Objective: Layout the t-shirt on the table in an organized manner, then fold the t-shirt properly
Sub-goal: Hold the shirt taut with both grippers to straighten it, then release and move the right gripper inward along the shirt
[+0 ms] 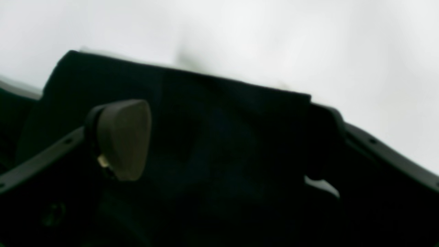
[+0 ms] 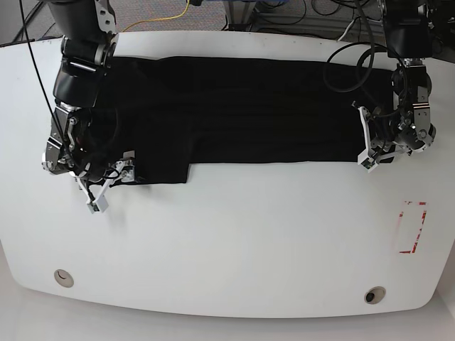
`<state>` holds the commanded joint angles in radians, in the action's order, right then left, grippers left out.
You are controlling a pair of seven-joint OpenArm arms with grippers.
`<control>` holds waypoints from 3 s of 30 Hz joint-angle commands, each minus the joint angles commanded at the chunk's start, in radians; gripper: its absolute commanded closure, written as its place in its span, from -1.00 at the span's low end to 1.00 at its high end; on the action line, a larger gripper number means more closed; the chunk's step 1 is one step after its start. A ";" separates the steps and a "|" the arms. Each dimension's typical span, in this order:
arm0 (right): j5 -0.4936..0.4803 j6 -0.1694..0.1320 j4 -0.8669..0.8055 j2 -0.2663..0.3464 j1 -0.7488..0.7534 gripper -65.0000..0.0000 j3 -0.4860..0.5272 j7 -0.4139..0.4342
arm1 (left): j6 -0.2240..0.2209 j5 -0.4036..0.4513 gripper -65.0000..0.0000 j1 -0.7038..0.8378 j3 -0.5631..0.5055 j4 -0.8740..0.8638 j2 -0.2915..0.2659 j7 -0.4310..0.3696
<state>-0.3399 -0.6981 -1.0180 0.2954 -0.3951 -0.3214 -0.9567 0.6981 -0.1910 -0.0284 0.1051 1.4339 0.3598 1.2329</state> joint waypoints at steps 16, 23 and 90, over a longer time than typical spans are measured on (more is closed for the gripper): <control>0.000 0.000 0.000 -0.005 -0.014 0.83 0.000 0.006 | 0.000 0.000 0.93 0.000 0.000 0.000 0.000 0.000; -0.002 0.000 -0.018 -0.005 -0.021 0.81 0.000 -0.002 | 0.000 0.000 0.93 0.000 -0.002 0.000 0.000 0.000; -0.529 0.000 -0.850 0.071 0.505 -0.97 0.537 -0.440 | 0.000 0.002 0.93 -0.021 -0.035 -0.044 0.002 -0.029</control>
<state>-0.8692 -0.6981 -1.8681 0.3659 0.1097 0.2156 -1.3963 0.6981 -0.1895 -0.0499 0.0698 1.3894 0.3613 1.2037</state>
